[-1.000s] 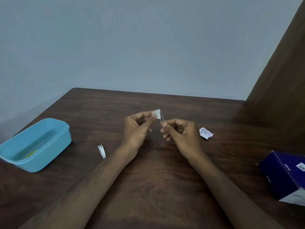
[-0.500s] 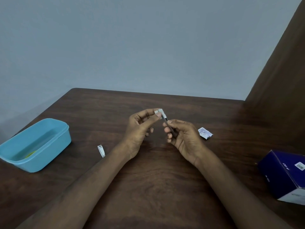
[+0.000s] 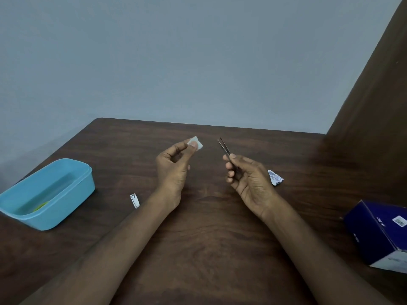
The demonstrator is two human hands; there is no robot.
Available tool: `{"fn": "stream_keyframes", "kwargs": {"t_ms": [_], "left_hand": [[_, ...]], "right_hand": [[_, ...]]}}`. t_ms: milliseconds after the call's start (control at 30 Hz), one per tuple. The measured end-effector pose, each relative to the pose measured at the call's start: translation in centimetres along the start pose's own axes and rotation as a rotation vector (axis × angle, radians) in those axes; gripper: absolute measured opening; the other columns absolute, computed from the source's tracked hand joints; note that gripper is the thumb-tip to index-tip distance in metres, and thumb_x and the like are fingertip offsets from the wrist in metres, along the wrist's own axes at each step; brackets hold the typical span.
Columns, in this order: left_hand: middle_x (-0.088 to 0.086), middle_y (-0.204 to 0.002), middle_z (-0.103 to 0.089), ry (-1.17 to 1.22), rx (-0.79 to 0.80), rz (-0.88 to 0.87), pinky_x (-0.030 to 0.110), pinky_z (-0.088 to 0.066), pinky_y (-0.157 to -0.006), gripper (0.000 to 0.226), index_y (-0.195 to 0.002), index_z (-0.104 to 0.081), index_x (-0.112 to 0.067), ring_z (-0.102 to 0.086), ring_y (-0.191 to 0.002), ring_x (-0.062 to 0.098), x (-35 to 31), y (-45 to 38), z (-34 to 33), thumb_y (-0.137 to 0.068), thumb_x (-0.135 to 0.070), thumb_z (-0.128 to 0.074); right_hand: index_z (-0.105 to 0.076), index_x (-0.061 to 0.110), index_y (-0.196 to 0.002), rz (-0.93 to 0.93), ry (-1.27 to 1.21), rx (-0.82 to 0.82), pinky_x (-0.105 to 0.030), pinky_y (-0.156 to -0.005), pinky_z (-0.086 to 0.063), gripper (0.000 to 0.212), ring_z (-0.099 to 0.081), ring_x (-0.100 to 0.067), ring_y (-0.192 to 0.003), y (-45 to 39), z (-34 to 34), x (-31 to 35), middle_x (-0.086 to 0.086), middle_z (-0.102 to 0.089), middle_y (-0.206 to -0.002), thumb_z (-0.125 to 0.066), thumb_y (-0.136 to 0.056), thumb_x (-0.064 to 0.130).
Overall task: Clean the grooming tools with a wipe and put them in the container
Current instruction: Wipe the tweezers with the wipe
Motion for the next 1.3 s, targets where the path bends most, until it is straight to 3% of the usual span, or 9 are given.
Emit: {"fn": "stream_keyframes", "kwargs": {"t_ms": [167, 333, 467, 633, 767, 867, 967, 1100, 1300], "left_hand": [[0.001, -0.092, -0.082, -0.132, 0.097, -0.089, 0.016, -0.044, -0.053, 0.012, -0.105, -0.084, -0.017, -0.05, -0.057, -0.001, 0.3, 0.8, -0.2, -0.095, -0.022, -0.08], [-0.011, -0.082, -0.078, -0.137, 0.152, -0.06, 0.013, -0.043, -0.053, 0.012, -0.107, -0.084, -0.018, -0.051, -0.055, -0.002, 0.0, 0.9, -0.3, -0.097, -0.022, -0.077], [-0.009, -0.09, -0.08, -0.109, 0.198, -0.024, 0.012, -0.04, -0.049, 0.015, -0.111, -0.083, -0.014, -0.051, -0.052, 0.0, -0.1, 1.1, -0.6, -0.102, -0.017, -0.071], [-0.007, -0.08, -0.076, -0.138, 0.102, -0.04, 0.014, -0.04, -0.048, 0.012, -0.106, -0.083, -0.016, -0.049, -0.052, 0.003, 0.2, 0.8, -0.3, -0.102, -0.019, -0.071], [-0.004, -0.08, -0.077, -0.176, 0.058, -0.033, 0.016, -0.044, -0.049, 0.009, -0.1, -0.082, -0.019, -0.051, -0.051, 0.003, 0.5, 0.6, -0.1, -0.101, -0.019, -0.072], [-0.001, -0.093, -0.082, -0.167, 0.107, -0.035, 0.014, -0.043, -0.05, 0.01, -0.103, -0.082, -0.016, -0.053, -0.052, -0.001, 0.3, 0.9, -0.4, -0.101, -0.017, -0.072], [-0.006, -0.091, -0.082, -0.14, 0.162, -0.024, 0.011, -0.04, -0.05, 0.012, -0.105, -0.082, -0.015, -0.059, -0.054, -0.004, -0.2, 1.2, -0.7, -0.101, -0.014, -0.071], [-0.007, -0.095, -0.082, -0.135, 0.216, 0.027, 0.018, -0.034, -0.05, 0.018, -0.103, -0.083, -0.021, -0.052, -0.051, 0.001, -0.1, 1.1, -0.7, -0.102, -0.013, -0.067], [-0.018, -0.066, -0.069, -0.125, 0.307, -0.002, 0.011, -0.036, -0.049, 0.023, -0.12, -0.078, -0.011, -0.045, -0.052, -0.001, -0.1, 1.0, -0.5, -0.098, -0.008, -0.073]], "right_hand": [[-0.077, 0.001, -0.102, 0.055, 0.132, 0.115, -0.021, -0.053, -0.048, 0.021, -0.053, -0.009, -0.058, 0.5, -0.9, -0.9, -0.001, -0.062, -0.07, -0.062, -0.105, 0.016], [-0.077, 0.001, -0.104, 0.102, 0.216, 0.048, -0.021, -0.051, -0.048, 0.029, -0.052, -0.009, -0.054, 0.3, -0.8, -1.4, -0.001, -0.062, -0.066, -0.058, -0.108, 0.022], [-0.077, 0.005, -0.101, 0.137, 0.263, 0.023, -0.022, -0.049, -0.044, 0.029, -0.048, -0.009, -0.048, 0.2, -0.6, -1.5, 0.001, -0.058, -0.061, -0.057, -0.109, 0.025], [-0.075, 0.006, -0.1, 0.228, 0.211, 0.022, -0.023, -0.049, -0.041, 0.031, -0.045, -0.011, -0.048, 0.3, -0.7, -1.1, 0.0, -0.055, -0.06, -0.053, -0.111, 0.026], [-0.07, 0.005, -0.097, 0.166, 0.275, 0.105, -0.025, -0.046, -0.037, 0.034, -0.039, -0.011, -0.045, 0.6, -0.9, -1.6, 0.0, -0.049, -0.057, -0.05, -0.113, 0.027], [-0.064, 0.005, -0.095, 0.063, 0.3, 0.13, -0.023, -0.043, -0.031, 0.034, -0.034, -0.008, -0.041, 0.5, -1.0, -2.0, 0.002, -0.042, -0.054, -0.046, -0.114, 0.026], [-0.056, 0.008, -0.091, 0.01, 0.219, 0.109, -0.02, -0.042, -0.026, 0.035, -0.03, -0.007, -0.038, 0.2, -0.9, -1.9, 0.001, -0.037, -0.05, -0.043, -0.115, 0.028], [-0.05, 0.009, -0.086, 0.001, 0.201, 0.112, -0.019, -0.04, -0.022, 0.036, -0.026, -0.008, -0.034, 0.2, -0.8, -1.9, 0.0, -0.035, -0.046, -0.04, -0.116, 0.028], [-0.048, 0.01, -0.085, 0.028, 0.208, 0.124, -0.016, -0.039, -0.023, 0.038, -0.027, -0.008, -0.032, 0.3, -0.9, -1.9, -0.001, -0.037, -0.044, -0.04, -0.116, 0.03]]}}
Point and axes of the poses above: each hand's wrist, its own y-axis away from the middle knuckle, its own z-axis out of the back of the hand, x = y × z, the point moved 1 cm from there along -y, towards the middle knuckle
